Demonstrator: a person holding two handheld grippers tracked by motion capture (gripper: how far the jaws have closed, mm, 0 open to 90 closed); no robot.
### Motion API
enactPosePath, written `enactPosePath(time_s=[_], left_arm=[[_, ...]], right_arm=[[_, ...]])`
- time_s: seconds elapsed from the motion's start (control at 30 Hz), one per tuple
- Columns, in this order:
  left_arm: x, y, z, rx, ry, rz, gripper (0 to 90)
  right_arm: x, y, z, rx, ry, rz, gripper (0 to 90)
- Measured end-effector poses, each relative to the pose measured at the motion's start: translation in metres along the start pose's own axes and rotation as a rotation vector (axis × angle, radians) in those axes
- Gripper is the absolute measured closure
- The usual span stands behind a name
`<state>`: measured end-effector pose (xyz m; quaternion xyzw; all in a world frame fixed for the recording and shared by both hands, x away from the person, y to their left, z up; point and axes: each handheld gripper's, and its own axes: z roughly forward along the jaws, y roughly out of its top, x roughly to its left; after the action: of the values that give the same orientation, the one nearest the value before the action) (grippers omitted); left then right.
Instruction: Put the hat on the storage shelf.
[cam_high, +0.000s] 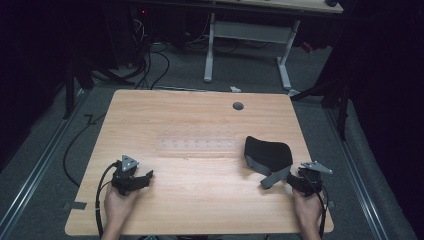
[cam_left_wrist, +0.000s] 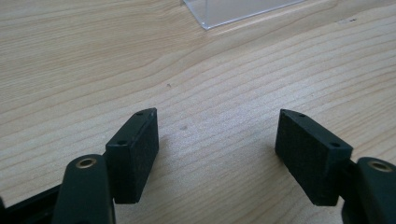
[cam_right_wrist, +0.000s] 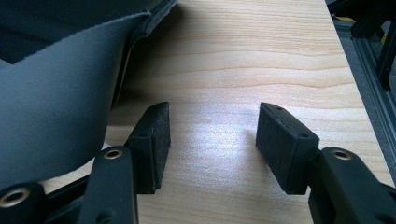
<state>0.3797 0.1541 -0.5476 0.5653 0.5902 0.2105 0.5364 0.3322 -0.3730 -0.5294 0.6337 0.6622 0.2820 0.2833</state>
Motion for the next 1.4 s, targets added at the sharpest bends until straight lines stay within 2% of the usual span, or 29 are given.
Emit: enactPosePath(time_s=[0.57, 0.8, 1.1, 1.23, 1.4], left_arm=[[-0.0005, 0.0003, 0.0013, 0.005, -0.010, 0.001, 29.4], [-0.0006, -0.0004, -0.0002, 0.004, -0.003, 0.002, 28.9], [-0.0010, -0.0005, -0.0001, 0.005, -0.001, 0.001, 28.9], [-0.0010, -0.0005, -0.0001, 0.005, -0.001, 0.002, 28.9], [-0.0011, -0.0005, 0.0000, 0.005, 0.000, 0.002, 28.9]], right_arm=[[-0.0014, 0.0001, 0.0000, -0.001, 0.004, -0.004, 46.3], [-0.0016, 0.0002, 0.0003, 0.002, -0.009, 0.003, 42.3], [-0.0028, 0.0003, 0.0000, -0.001, -0.010, 0.022, 45.1], [-0.0028, -0.0007, -0.0014, 0.000, -0.028, 0.018, 45.3], [-0.0055, -0.0005, -0.0058, -0.008, -0.004, 0.034, 46.5]])
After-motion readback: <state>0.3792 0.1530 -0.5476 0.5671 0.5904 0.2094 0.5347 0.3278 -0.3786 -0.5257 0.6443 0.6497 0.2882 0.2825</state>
